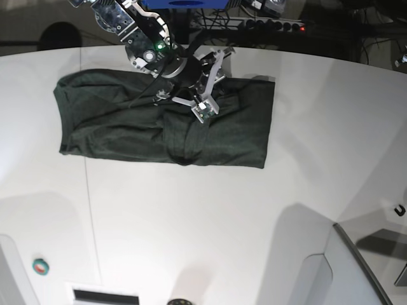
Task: Layout the t-shirt on the table in an organized manner, then fold the t-shirt properly
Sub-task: 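Press the folded shirt flat with the right gripper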
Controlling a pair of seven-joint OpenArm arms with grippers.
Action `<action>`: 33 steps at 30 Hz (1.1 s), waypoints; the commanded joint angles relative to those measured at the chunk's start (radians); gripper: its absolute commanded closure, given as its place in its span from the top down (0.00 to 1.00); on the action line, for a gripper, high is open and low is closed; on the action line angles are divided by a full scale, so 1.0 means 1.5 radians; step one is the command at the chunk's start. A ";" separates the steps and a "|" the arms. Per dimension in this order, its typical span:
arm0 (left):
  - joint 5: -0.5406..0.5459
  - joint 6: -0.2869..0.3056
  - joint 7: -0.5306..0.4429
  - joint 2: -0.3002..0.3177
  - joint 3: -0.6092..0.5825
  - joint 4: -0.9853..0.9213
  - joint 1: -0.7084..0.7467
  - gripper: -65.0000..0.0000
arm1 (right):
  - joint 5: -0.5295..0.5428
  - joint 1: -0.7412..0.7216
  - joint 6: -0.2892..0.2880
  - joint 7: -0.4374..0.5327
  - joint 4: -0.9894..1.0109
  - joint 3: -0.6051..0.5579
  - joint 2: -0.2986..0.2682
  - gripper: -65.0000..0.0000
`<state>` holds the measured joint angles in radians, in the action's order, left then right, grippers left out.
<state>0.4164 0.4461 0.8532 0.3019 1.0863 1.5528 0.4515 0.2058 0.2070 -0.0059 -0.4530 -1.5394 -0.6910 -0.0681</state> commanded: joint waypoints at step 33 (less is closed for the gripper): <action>0.001 -0.002 -0.011 0.013 0.005 0.006 0.009 0.00 | 0.030 -0.074 0.004 0.014 0.093 0.041 0.042 0.31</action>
<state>0.4156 0.4458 0.8536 0.3023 1.0851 1.5490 0.4603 0.2398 0.1085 0.0006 -0.4480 -1.3853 -0.6266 -0.0185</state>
